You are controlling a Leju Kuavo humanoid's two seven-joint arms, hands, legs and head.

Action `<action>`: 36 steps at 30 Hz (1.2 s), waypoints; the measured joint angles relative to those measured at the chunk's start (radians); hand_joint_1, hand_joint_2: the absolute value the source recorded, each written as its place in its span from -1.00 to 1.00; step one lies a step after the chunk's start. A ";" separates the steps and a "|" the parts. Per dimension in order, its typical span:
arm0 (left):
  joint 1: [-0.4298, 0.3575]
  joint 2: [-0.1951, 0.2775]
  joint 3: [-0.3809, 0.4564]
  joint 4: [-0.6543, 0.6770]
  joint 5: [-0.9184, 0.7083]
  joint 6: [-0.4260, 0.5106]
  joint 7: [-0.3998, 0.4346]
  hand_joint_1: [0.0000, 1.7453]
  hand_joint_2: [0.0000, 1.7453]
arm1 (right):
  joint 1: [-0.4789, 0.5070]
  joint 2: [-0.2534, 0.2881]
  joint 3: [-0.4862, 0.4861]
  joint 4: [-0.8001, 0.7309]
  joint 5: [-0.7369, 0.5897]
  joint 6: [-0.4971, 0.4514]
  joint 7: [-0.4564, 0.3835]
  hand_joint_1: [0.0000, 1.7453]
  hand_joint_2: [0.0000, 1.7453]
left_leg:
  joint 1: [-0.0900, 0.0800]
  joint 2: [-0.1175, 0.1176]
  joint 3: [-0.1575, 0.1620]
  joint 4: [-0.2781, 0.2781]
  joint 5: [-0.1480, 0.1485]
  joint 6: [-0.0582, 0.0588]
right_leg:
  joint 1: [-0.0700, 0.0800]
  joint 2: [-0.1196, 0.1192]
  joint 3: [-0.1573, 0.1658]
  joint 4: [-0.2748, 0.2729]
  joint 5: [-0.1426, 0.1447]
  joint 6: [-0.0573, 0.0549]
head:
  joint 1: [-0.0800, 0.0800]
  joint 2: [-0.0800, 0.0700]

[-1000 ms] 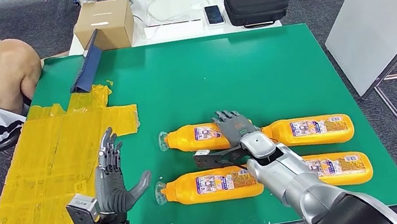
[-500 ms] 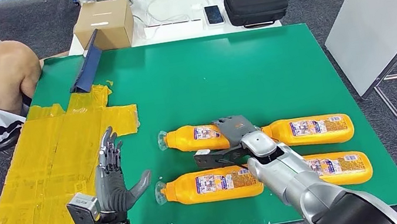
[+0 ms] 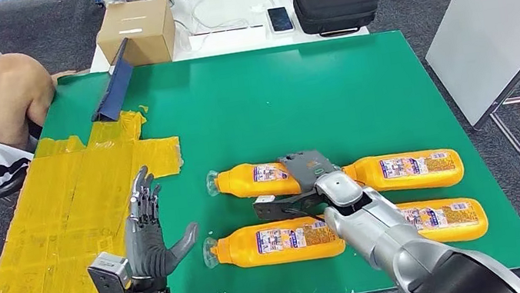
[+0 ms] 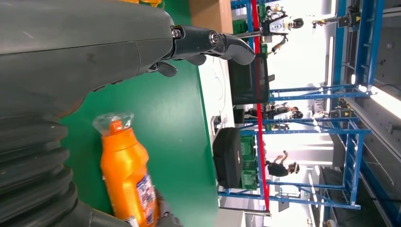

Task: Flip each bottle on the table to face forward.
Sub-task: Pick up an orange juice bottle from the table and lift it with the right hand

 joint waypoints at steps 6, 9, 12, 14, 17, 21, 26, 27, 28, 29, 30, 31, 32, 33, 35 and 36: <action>0.007 0.000 -0.007 -0.005 -0.012 0.001 0.000 -1.00 1.00 | 0.014 0.008 -0.040 -0.020 -0.028 -0.102 0.000 1.00 1.00 | 0.000 0.000 0.000 0.000 0.000 0.000 | 0.000 0.000 0.000 0.000 0.000 0.000 | 0.000 0.000; 0.012 0.000 -0.014 -0.013 -0.025 0.003 0.007 -1.00 1.00 | 0.037 0.010 -0.068 -0.053 -0.039 -0.185 -0.009 1.00 1.00 | 0.000 0.000 0.000 0.000 0.000 0.000 | 0.000 0.000 0.000 0.000 0.000 0.000 | 0.000 0.000; 0.014 0.000 -0.027 -0.020 -0.034 0.002 0.016 -1.00 1.00 | 0.072 0.012 -0.118 -0.120 -0.071 -0.316 -0.049 1.00 1.00 | 0.000 0.000 0.000 0.000 0.000 0.000 | 0.000 0.000 0.000 0.000 0.000 0.000 | 0.000 0.000; 0.015 0.000 -0.037 -0.026 -0.029 -0.004 0.025 -1.00 1.00 | 0.107 0.015 -0.162 -0.183 -0.123 -0.384 -0.100 1.00 1.00 | 0.000 0.000 0.000 0.000 0.000 0.000 | 0.000 0.000 0.000 0.000 0.000 0.000 | 0.000 0.000; 0.019 0.002 -0.052 -0.040 -0.022 -0.014 0.032 -1.00 1.00 | 0.165 0.020 -0.224 -0.284 -0.208 -0.439 -0.184 1.00 1.00 | 0.000 -0.001 0.000 0.000 0.000 0.000 | 0.000 0.000 0.000 0.000 0.000 0.000 | 0.000 0.000; 0.023 0.003 -0.067 -0.058 -0.018 -0.017 0.034 -1.00 1.00 | 0.214 0.023 -0.280 -0.376 -0.243 -0.456 -0.221 1.00 1.00 | 0.000 0.000 0.000 0.000 0.000 0.000 | 0.000 0.000 0.000 0.000 0.000 0.000 | 0.000 0.000; 0.028 0.008 -0.082 -0.070 -0.007 -0.034 0.046 -1.00 1.00 | 0.252 0.029 -0.315 -0.445 -0.298 -0.455 -0.270 1.00 1.00 | 0.000 -0.001 0.000 0.000 0.000 0.000 | 0.000 0.000 0.000 0.000 0.000 0.000 | 0.000 0.000; 0.029 0.010 -0.087 -0.074 0.001 -0.046 0.053 -1.00 1.00 | 0.265 0.033 -0.323 -0.465 -0.332 -0.447 -0.296 1.00 1.00 | 0.000 -0.001 0.000 0.000 0.000 0.000 | 0.000 0.000 0.000 0.000 0.000 0.000 | 0.000 0.000; 0.031 0.013 -0.093 -0.080 0.013 -0.061 0.063 -1.00 1.00 | 0.281 0.038 -0.332 -0.490 -0.383 -0.424 -0.326 1.00 1.00 | 0.000 -0.001 0.000 0.000 0.000 0.000 | 0.000 0.000 0.000 0.000 0.000 0.000 | 0.000 0.000; 0.032 0.015 -0.100 -0.086 0.027 -0.078 0.073 -1.00 1.00 | 0.298 0.043 -0.340 -0.518 -0.448 -0.385 -0.357 1.00 1.00 | 0.000 -0.001 -0.001 0.000 0.000 0.000 | 0.000 0.000 0.000 0.000 0.000 0.000 | 0.000 0.000; 0.034 0.018 -0.107 -0.091 0.039 -0.094 0.083 -1.00 1.00 | 0.317 0.049 -0.347 -0.545 -0.515 -0.337 -0.382 1.00 1.00 | 0.000 -0.001 -0.001 0.000 0.000 0.000 | 0.000 0.000 0.000 0.000 0.000 0.000 | 0.000 0.000; 0.036 0.021 -0.114 -0.097 0.051 -0.109 0.094 -1.00 1.00 | 0.338 0.054 -0.354 -0.575 -0.589 -0.278 -0.406 1.00 1.00 | 0.000 -0.001 -0.001 0.000 0.000 0.000 | 0.000 0.000 0.000 0.000 0.000 0.000 | 0.000 0.000; 0.038 0.024 -0.122 -0.103 0.061 -0.121 0.102 -1.00 1.00 | 0.359 0.060 -0.360 -0.605 -0.656 -0.220 -0.425 1.00 1.00 | 0.000 -0.001 -0.001 0.000 0.000 0.000 | 0.000 0.000 -0.001 0.000 0.000 0.000 | 0.000 0.000; 0.041 0.028 -0.130 -0.110 0.068 -0.131 0.110 -1.00 1.00 | 0.382 0.065 -0.364 -0.634 -0.717 -0.165 -0.442 1.00 1.00 | 0.000 -0.001 -0.001 0.000 0.000 0.000 | 0.000 0.000 -0.001 0.000 0.000 0.000 | 0.000 0.000; 0.047 0.035 -0.148 -0.127 0.075 -0.144 0.122 -1.00 1.00 | 0.426 0.075 -0.367 -0.691 -0.809 -0.069 -0.468 1.00 1.00 | 0.000 -0.001 -0.001 0.000 -0.001 0.000 | 0.000 0.000 -0.001 0.000 0.000 0.000 | 0.000 0.000; 0.049 0.039 -0.158 -0.135 0.073 -0.147 0.127 -1.00 1.00 | 0.447 0.080 -0.365 -0.715 -0.833 -0.038 -0.477 1.00 1.00 | 0.000 -0.001 -0.001 0.000 -0.001 0.000 | 0.000 0.000 -0.001 0.000 -0.001 0.000 | 0.000 0.000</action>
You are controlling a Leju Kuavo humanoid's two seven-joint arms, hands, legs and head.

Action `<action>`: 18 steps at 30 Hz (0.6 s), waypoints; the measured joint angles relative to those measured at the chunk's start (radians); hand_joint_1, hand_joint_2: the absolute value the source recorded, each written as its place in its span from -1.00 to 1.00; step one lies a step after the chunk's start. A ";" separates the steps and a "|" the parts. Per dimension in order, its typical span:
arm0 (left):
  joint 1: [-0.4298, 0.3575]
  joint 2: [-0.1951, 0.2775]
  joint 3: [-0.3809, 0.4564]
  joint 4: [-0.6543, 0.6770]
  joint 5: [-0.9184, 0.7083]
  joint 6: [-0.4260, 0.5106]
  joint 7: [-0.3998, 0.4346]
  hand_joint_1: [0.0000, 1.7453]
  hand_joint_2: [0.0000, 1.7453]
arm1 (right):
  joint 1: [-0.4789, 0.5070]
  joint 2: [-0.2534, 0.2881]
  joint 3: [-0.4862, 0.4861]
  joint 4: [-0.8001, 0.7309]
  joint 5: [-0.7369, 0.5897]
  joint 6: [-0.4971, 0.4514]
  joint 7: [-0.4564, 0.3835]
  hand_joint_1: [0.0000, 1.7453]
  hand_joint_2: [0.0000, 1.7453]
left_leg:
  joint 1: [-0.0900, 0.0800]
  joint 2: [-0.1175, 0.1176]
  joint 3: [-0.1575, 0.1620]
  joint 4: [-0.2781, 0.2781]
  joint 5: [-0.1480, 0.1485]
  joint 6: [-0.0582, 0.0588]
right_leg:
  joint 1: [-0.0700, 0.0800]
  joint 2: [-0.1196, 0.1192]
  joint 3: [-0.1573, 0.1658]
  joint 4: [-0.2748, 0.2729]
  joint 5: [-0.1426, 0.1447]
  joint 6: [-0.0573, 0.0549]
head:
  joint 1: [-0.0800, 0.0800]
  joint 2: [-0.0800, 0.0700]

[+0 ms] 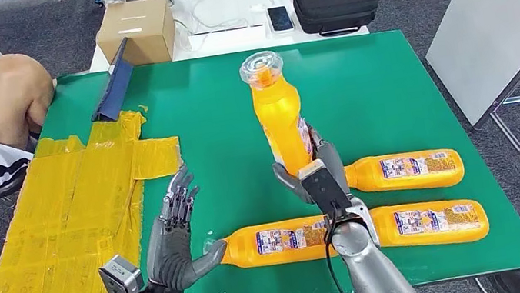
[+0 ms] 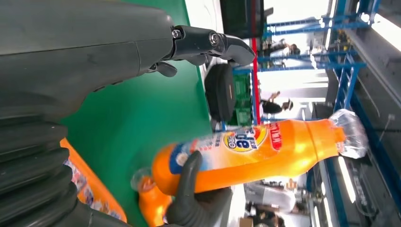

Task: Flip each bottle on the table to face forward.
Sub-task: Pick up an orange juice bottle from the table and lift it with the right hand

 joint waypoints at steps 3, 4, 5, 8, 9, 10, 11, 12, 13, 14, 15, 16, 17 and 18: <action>0.002 0.010 -0.027 -0.020 -0.013 0.004 0.013 -1.00 1.00 | 0.054 0.014 0.018 -0.058 -0.023 0.046 -0.013 1.00 1.00 | 0.000 0.000 0.000 0.000 0.000 0.000 | 0.000 0.000 0.000 0.000 0.000 0.000 | 0.000 0.000; 0.001 0.013 -0.034 -0.026 -0.017 0.006 0.016 -1.00 1.00 | 0.068 0.018 0.028 -0.071 -0.025 0.053 -0.016 1.00 1.00 | 0.000 0.000 0.000 0.000 0.000 0.000 | 0.000 0.000 0.000 0.000 0.000 0.000 | 0.000 0.000; 0.001 0.015 -0.040 -0.029 -0.020 0.008 0.018 -1.00 1.00 | 0.079 0.022 0.037 -0.081 -0.026 0.057 -0.018 1.00 1.00 | 0.000 0.000 0.000 0.000 0.000 0.000 | 0.000 0.000 -0.001 0.000 0.000 0.000 | 0.000 0.000; 0.001 0.022 -0.053 -0.037 -0.023 0.009 0.020 -1.00 1.00 | 0.100 0.029 0.056 -0.100 -0.028 0.062 -0.021 1.00 1.00 | 0.000 0.000 0.000 0.000 0.000 0.000 | 0.000 0.000 -0.001 0.000 0.000 0.000 | 0.000 0.000; 0.001 0.024 -0.056 -0.039 -0.023 0.010 0.020 -1.00 1.00 | 0.104 0.031 0.060 -0.105 -0.028 0.062 -0.022 1.00 1.00 | 0.000 0.000 0.000 0.000 0.000 0.000 | 0.000 0.000 0.000 0.000 0.000 0.000 | 0.000 0.000; 0.001 0.025 -0.058 -0.041 -0.023 0.010 0.020 -1.00 1.00 | 0.106 0.031 0.062 -0.109 -0.028 0.063 -0.022 1.00 1.00 | 0.000 0.000 0.000 0.000 0.000 0.000 | 0.000 0.000 0.000 0.000 0.000 0.000 | 0.000 0.000; 0.000 0.027 -0.061 -0.042 -0.023 0.011 0.020 -1.00 1.00 | 0.108 0.031 0.064 -0.113 -0.029 0.063 -0.022 1.00 1.00 | 0.000 0.000 0.000 0.000 0.000 0.000 | 0.000 0.000 0.000 0.000 0.000 0.000 | 0.000 0.000; 0.000 0.029 -0.062 -0.042 -0.023 0.011 0.021 -1.00 1.00 | 0.109 0.031 0.066 -0.115 -0.029 0.063 -0.022 1.00 1.00 | 0.000 0.000 0.000 0.000 0.000 0.000 | 0.000 0.000 0.000 0.000 0.000 0.000 | 0.000 0.000; 0.000 0.030 -0.064 -0.042 -0.023 0.012 0.021 -1.00 1.00 | 0.110 0.031 0.067 -0.118 -0.029 0.063 -0.022 1.00 1.00 | 0.000 0.000 0.000 0.000 0.000 0.000 | 0.000 0.000 0.000 0.000 0.000 0.000 | 0.000 0.000; 0.000 0.031 -0.065 -0.043 -0.023 0.012 0.021 -1.00 1.00 | 0.111 0.031 0.068 -0.119 -0.029 0.063 -0.022 1.00 1.00 | 0.000 0.000 0.000 0.000 0.000 0.000 | 0.000 0.000 0.000 0.000 0.000 0.000 | 0.000 0.000; 0.000 0.032 -0.066 -0.043 -0.023 0.013 0.022 -1.00 1.00 | 0.112 0.031 0.070 -0.121 -0.031 0.066 -0.023 1.00 1.00 | 0.000 0.000 0.000 0.000 0.000 0.000 | 0.000 0.000 0.000 0.000 0.000 0.000 | 0.000 0.000; 0.000 0.033 -0.067 -0.043 -0.022 0.014 0.024 -1.00 1.00 | 0.113 0.032 0.071 -0.121 -0.033 0.070 -0.025 1.00 1.00 | 0.000 0.000 0.000 0.000 0.000 0.000 | 0.000 0.000 0.000 0.000 0.000 0.000 | 0.000 0.000; -0.001 0.034 -0.067 -0.043 -0.021 0.015 0.027 -1.00 1.00 | 0.114 0.032 0.074 -0.121 -0.035 0.075 -0.028 1.00 1.00 | 0.000 0.000 0.000 0.000 0.000 0.000 | 0.000 0.000 0.000 0.000 0.000 0.000 | 0.000 0.000; -0.002 0.035 -0.067 -0.043 -0.019 0.016 0.030 -1.00 1.00 | 0.115 0.033 0.078 -0.122 -0.037 0.081 -0.031 1.00 1.00 | 0.000 0.000 0.000 0.000 0.000 0.000 | 0.000 0.000 0.000 0.000 0.000 0.000 | 0.000 0.000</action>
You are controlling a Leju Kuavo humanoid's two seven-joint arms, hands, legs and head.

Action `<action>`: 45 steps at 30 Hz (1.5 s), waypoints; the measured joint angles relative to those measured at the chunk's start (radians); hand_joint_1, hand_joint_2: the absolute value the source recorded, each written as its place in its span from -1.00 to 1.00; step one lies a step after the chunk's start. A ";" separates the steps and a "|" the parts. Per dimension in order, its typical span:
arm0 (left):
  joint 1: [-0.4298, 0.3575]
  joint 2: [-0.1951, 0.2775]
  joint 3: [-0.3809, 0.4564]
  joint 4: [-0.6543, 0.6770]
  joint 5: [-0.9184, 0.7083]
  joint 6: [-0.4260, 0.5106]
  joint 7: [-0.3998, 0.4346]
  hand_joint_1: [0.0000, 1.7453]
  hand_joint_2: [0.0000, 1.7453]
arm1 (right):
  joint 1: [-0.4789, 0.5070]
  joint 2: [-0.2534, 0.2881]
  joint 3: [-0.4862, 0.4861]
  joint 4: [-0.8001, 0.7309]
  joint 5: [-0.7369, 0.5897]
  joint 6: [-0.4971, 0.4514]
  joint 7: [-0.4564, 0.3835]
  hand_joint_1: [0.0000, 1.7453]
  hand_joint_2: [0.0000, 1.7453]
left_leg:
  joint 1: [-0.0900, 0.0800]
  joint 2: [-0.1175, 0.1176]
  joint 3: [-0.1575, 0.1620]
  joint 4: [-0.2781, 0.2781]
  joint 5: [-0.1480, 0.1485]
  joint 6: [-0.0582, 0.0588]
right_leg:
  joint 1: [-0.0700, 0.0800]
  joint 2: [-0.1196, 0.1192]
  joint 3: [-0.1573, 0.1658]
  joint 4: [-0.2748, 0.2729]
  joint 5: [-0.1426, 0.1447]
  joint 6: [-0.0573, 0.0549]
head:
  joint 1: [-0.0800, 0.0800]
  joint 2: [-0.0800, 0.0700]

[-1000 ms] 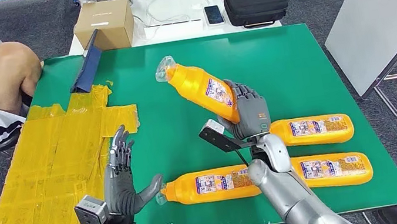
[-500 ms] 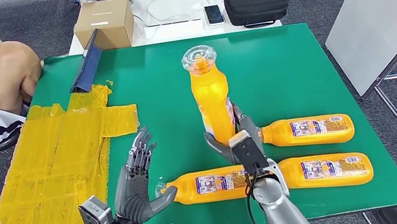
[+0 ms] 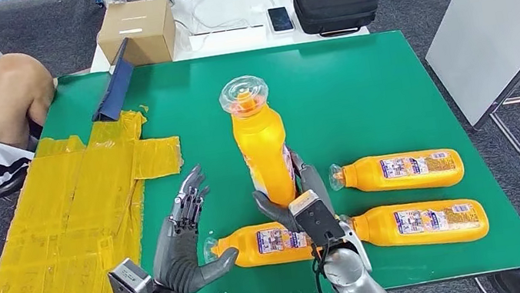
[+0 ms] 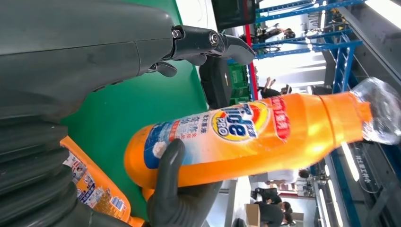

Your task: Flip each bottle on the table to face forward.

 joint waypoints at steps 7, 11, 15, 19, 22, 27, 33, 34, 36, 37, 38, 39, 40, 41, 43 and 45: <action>-0.006 0.002 -0.002 0.000 -0.003 0.013 0.011 -1.00 1.00 | 0.032 0.015 0.067 -0.015 0.019 0.020 -0.030 1.00 1.00 | 0.001 0.000 0.000 0.000 0.000 0.000 | 0.000 0.000 -0.001 0.000 0.000 0.000 | 0.000 0.000; -0.007 0.002 -0.008 0.000 -0.032 0.042 0.014 -1.00 1.00 | 0.056 0.016 0.120 -0.036 0.073 -0.007 -0.046 1.00 1.00 | 0.001 0.000 0.000 0.000 0.000 0.000 | 0.000 0.000 -0.001 0.000 0.000 0.000 | 0.000 0.000; -0.016 0.002 -0.017 0.006 -0.038 0.055 0.016 -1.00 1.00 | 0.070 0.013 0.192 -0.046 0.196 -0.090 -0.075 1.00 1.00 | 0.000 0.000 0.000 0.000 0.000 0.000 | 0.000 0.000 -0.001 0.000 0.000 0.000 | 0.000 0.000; -0.029 0.002 -0.021 0.017 -0.027 0.061 0.016 -1.00 1.00 | 0.055 0.003 0.259 -0.035 0.256 -0.128 -0.069 1.00 1.00 | 0.000 0.000 0.000 0.000 0.000 0.000 | 0.000 0.000 -0.009 0.000 -0.001 0.000 | 0.001 0.000; -0.033 0.003 -0.021 0.024 -0.016 0.062 0.016 -1.00 1.00 | 0.036 -0.002 0.300 0.001 0.305 -0.144 -0.033 1.00 1.00 | 0.000 0.000 0.000 0.000 0.000 0.000 | 0.000 0.000 -0.009 0.000 0.000 0.000 | 0.000 0.000; -0.020 0.010 -0.004 0.031 -0.005 0.064 0.021 -1.00 1.00 | -0.020 -0.001 0.339 0.108 0.375 -0.156 0.020 1.00 1.00 | 0.001 0.001 0.000 0.000 0.000 0.000 | 0.000 0.000 -0.008 0.000 0.000 0.000 | 0.000 0.000; -0.017 0.014 0.012 0.034 0.011 0.063 0.027 -1.00 1.00 | -0.059 0.005 0.357 0.243 0.414 -0.161 0.050 1.00 1.00 | 0.000 0.001 -0.001 0.000 0.000 0.000 | 0.000 0.000 -0.010 0.000 0.000 -0.001 | 0.000 0.000; -0.017 0.014 0.013 0.034 0.012 0.063 0.027 -1.00 1.00 | -0.061 0.006 0.357 0.258 0.414 -0.162 0.052 1.00 1.00 | 0.000 0.001 -0.001 0.000 0.000 0.000 | 0.000 0.000 -0.010 0.000 0.000 -0.001 | 0.000 0.000; -0.017 0.014 0.014 0.034 0.013 0.063 0.027 -1.00 1.00 | -0.063 0.006 0.357 0.272 0.414 -0.163 0.054 1.00 1.00 | 0.000 0.001 -0.001 0.000 0.000 0.000 | 0.000 0.000 -0.010 0.000 0.000 -0.001 | 0.000 0.000; -0.017 0.014 0.014 0.034 0.013 0.063 0.027 -1.00 1.00 | -0.063 0.006 0.357 0.273 0.414 -0.163 0.054 1.00 1.00 | 0.000 0.001 -0.001 0.000 0.000 0.000 | 0.000 0.000 -0.010 0.000 0.000 -0.001 | 0.000 0.000; -0.017 0.014 0.014 0.034 0.013 0.063 0.027 -1.00 1.00 | -0.063 0.006 0.357 0.273 0.414 -0.163 0.054 1.00 1.00 | 0.000 0.001 -0.001 0.000 0.000 0.000 | 0.000 0.000 -0.010 0.000 0.000 -0.001 | 0.000 0.000; -0.017 0.014 0.014 0.034 0.013 0.063 0.027 -1.00 1.00 | -0.063 0.006 0.357 0.273 0.414 -0.163 0.054 1.00 1.00 | 0.000 0.001 -0.001 0.000 0.000 0.000 | 0.000 0.000 -0.010 0.000 0.000 -0.001 | 0.000 0.000; -0.017 0.014 0.014 0.034 0.013 0.063 0.027 -1.00 1.00 | -0.064 0.006 0.357 0.273 0.414 -0.163 0.054 1.00 1.00 | 0.000 0.001 -0.001 0.000 0.000 0.000 | 0.000 0.000 -0.010 0.000 0.000 -0.001 | 0.000 0.000; -0.017 0.014 0.014 0.034 0.013 0.063 0.027 -1.00 1.00 | -0.064 0.006 0.357 0.274 0.414 -0.163 0.055 1.00 1.00 | 0.000 0.001 -0.001 0.000 0.000 0.000 | 0.000 0.000 -0.010 0.000 0.000 -0.001 | 0.000 0.000; -0.017 0.014 0.016 0.034 0.014 0.062 0.027 -1.00 1.00 | -0.068 0.007 0.357 0.293 0.413 -0.163 0.055 1.00 1.00 | 0.000 0.001 -0.001 0.000 0.000 0.000 | 0.000 0.000 -0.010 0.000 0.000 -0.001 | 0.000 0.000; -0.017 0.014 0.022 0.034 0.014 0.062 0.027 -1.00 1.00 | -0.078 0.011 0.357 0.323 0.413 -0.163 0.056 1.00 1.00 | 0.000 0.001 -0.001 0.000 0.000 0.000 | 0.000 0.000 -0.011 0.000 0.000 -0.001 | 0.000 0.000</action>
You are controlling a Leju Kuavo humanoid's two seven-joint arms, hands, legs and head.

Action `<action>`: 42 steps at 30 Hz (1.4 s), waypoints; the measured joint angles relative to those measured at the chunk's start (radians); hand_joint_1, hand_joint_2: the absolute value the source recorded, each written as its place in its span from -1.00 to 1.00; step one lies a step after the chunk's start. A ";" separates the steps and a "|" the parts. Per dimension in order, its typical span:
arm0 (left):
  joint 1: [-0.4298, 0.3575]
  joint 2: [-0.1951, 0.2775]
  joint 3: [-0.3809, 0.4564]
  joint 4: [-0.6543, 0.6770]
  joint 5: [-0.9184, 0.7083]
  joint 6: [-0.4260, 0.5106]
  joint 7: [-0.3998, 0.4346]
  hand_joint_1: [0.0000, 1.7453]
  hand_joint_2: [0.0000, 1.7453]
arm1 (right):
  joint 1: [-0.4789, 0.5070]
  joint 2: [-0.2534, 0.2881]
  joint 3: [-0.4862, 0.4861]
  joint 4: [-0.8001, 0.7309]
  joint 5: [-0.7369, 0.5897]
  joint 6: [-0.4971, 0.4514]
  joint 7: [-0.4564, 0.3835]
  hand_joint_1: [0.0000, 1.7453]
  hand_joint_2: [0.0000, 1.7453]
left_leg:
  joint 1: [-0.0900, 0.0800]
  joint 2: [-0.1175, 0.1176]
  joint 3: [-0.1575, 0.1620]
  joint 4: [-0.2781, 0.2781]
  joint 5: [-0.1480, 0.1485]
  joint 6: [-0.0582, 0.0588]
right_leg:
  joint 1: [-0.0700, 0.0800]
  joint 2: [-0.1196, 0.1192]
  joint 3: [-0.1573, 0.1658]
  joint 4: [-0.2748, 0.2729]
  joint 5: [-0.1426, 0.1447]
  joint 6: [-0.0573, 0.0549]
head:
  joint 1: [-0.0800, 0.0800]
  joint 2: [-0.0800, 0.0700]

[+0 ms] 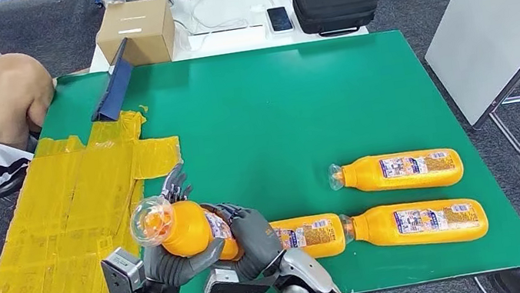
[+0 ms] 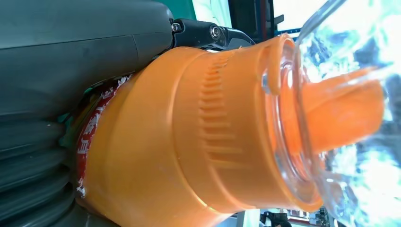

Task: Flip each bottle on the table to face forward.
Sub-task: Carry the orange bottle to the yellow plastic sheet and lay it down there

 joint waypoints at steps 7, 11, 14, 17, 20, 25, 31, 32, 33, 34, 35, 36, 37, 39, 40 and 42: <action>0.000 0.000 0.004 0.000 0.003 -0.001 0.000 -1.00 1.00 | -0.007 0.004 -0.002 0.024 -0.004 -0.011 -0.003 1.00 1.00 | 0.000 0.000 0.001 0.000 0.000 0.000 | 0.000 0.000 0.000 0.000 0.000 0.000 | 0.000 0.000; -0.001 0.000 0.004 0.000 0.005 -0.001 0.000 -1.00 1.00 | -0.007 0.006 -0.007 0.031 -0.006 -0.016 -0.010 1.00 1.00 | 0.000 0.000 0.001 0.000 0.000 0.000 | 0.000 0.000 0.000 0.000 0.000 0.000 | 0.000 0.000; -0.001 0.000 0.004 0.000 0.008 -0.002 0.000 -0.08 1.00 | -0.007 0.007 -0.009 0.032 -0.008 -0.018 -0.019 1.00 1.00 | 0.000 0.000 0.002 0.000 0.000 0.000 | 0.000 0.000 0.000 0.000 0.000 0.000 | 0.000 0.000; -0.001 0.000 0.004 0.001 0.008 -0.003 -0.002 1.00 1.00 | -0.005 0.008 -0.010 0.031 -0.012 -0.021 -0.030 1.00 1.00 | 0.000 0.000 0.002 0.000 0.000 0.000 | 0.000 0.000 0.000 0.000 0.000 0.000 | 0.000 0.000; -0.002 0.000 0.002 0.005 -0.001 -0.002 -0.007 1.00 1.00 | 0.001 0.009 -0.010 0.025 -0.019 -0.022 -0.036 1.00 1.00 | 0.000 0.000 0.002 0.000 0.000 0.000 | 0.000 0.000 0.000 0.000 0.000 0.000 | 0.000 0.000; -0.006 0.000 0.000 0.010 -0.008 0.000 -0.012 1.00 1.00 | 0.012 0.009 -0.013 0.011 -0.028 -0.021 -0.038 1.00 1.00 | 0.000 0.000 0.002 0.000 0.000 0.000 | 0.000 0.000 0.000 0.000 0.000 0.000 | 0.000 0.000; -0.015 -0.001 -0.005 0.016 -0.010 0.001 -0.012 1.00 1.00 | 0.023 0.009 -0.017 0.001 -0.055 -0.015 -0.056 1.00 1.00 | 0.000 0.000 0.002 0.000 0.000 0.000 | 0.000 0.000 0.000 0.000 0.000 0.000 | 0.000 0.000; -0.016 -0.001 -0.006 0.018 -0.010 0.001 -0.012 1.00 1.00 | 0.025 0.009 -0.018 -0.002 -0.060 -0.012 -0.059 1.00 1.00 | 0.000 0.000 0.002 0.000 0.000 0.000 | 0.000 0.000 0.000 0.000 0.000 0.000 | 0.000 0.000; -0.018 -0.001 -0.007 0.019 -0.010 0.001 -0.012 1.00 1.00 | 0.029 0.009 -0.018 -0.006 -0.066 -0.010 -0.061 1.00 1.00 | 0.000 0.000 0.002 0.000 0.000 0.000 | 0.000 0.000 0.000 0.000 0.000 0.000 | 0.000 0.000; -0.019 -0.001 -0.008 0.020 -0.010 0.001 -0.012 1.00 1.00 | 0.032 0.009 -0.018 -0.011 -0.070 -0.008 -0.063 1.00 1.00 | 0.000 0.000 0.002 0.000 0.000 0.000 | 0.000 0.000 0.000 0.000 0.000 0.000 | 0.000 0.000; -0.020 -0.001 -0.009 0.021 -0.010 0.001 -0.012 1.00 1.00 | 0.036 0.008 -0.019 -0.016 -0.073 -0.007 -0.064 1.00 1.00 | 0.000 0.000 0.002 0.000 0.000 0.000 | 0.000 0.000 0.000 0.000 0.000 0.000 | 0.000 0.000; -0.020 -0.001 -0.010 0.022 -0.011 0.001 -0.012 1.00 1.00 | 0.040 0.008 -0.020 -0.021 -0.075 -0.007 -0.065 1.00 1.00 | 0.000 0.000 0.002 0.000 0.000 0.000 | 0.000 0.000 0.000 0.000 0.000 0.000 | 0.000 0.000; -0.021 -0.001 -0.012 0.023 -0.011 0.001 -0.012 1.00 1.00 | 0.043 0.007 -0.021 -0.026 -0.077 -0.007 -0.066 1.00 1.00 | 0.000 0.000 0.002 0.000 0.000 0.000 | 0.000 0.000 0.000 0.000 0.000 0.000 | 0.000 0.000; -0.022 -0.001 -0.014 0.024 -0.011 0.001 -0.013 1.00 1.00 | 0.048 0.006 -0.023 -0.034 -0.078 -0.008 -0.068 1.00 1.00 | 0.000 0.000 0.002 0.000 0.000 0.000 | 0.000 0.000 0.000 0.000 0.000 0.000 | 0.000 0.000; -0.022 -0.001 -0.015 0.025 -0.012 0.001 -0.013 1.00 1.00 | 0.050 0.005 -0.023 -0.036 -0.078 -0.008 -0.068 1.00 1.00 | 0.000 0.000 0.002 0.000 0.000 0.000 | 0.000 0.000 0.000 0.000 0.000 0.000 | 0.000 0.000; -0.022 -0.001 -0.016 0.025 -0.012 0.001 -0.013 1.00 1.00 | 0.054 0.004 -0.025 -0.042 -0.079 -0.009 -0.069 0.71 1.00 | 0.000 0.000 0.002 0.000 0.000 0.000 | 0.000 0.000 0.000 0.000 0.000 0.000 | 0.000 0.000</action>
